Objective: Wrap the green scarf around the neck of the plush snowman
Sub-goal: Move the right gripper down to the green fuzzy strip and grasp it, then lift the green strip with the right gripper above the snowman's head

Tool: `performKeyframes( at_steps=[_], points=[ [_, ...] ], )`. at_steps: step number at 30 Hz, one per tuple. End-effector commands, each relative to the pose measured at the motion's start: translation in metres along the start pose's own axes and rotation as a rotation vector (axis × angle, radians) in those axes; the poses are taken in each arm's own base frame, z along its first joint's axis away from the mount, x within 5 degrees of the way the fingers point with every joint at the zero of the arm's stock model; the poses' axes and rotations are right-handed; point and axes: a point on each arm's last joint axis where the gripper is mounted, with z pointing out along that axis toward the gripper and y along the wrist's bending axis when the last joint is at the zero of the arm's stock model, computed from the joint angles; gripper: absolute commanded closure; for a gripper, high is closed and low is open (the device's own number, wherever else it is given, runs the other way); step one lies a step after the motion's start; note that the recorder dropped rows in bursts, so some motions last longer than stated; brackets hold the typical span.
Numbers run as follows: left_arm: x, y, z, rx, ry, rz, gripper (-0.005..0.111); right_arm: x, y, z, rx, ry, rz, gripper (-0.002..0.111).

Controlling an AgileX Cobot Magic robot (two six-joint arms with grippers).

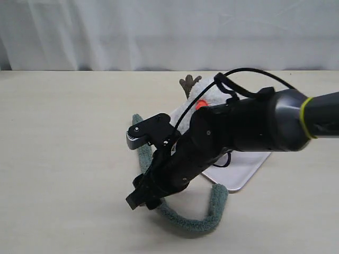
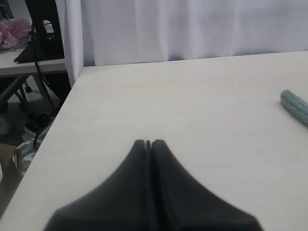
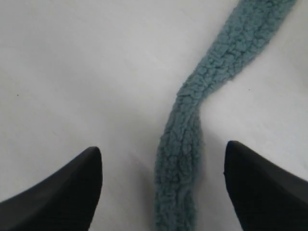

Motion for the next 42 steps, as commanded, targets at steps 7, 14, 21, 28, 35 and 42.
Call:
performKeyframes(
  at_steps=[7,14,21,28,35,42],
  points=[
    [0.000,0.000,0.000,0.001,-0.011,-0.004,0.107,-0.010,-0.006,0.032,0.026,0.005,-0.027,0.041],
    [0.000,0.000,0.000,0.001,-0.011,-0.004,0.107,-0.004,-0.009,0.047,0.041,0.041,-0.044,0.056],
    [0.000,0.000,0.000,0.001,-0.011,-0.004,0.107,-0.003,-0.010,0.050,0.042,0.046,-0.069,0.094],
    [0.000,0.000,0.000,0.001,-0.009,-0.004,0.107,-0.006,-0.006,0.033,0.032,0.043,-0.109,0.104],
    [0.000,0.000,0.000,0.001,-0.009,-0.004,0.107,-0.027,0.008,-0.052,0.027,-0.148,-0.155,0.104],
    [0.000,0.000,0.000,0.001,-0.009,-0.004,0.107,-0.036,0.022,-0.156,0.042,-0.414,-0.214,0.104]
  ],
)
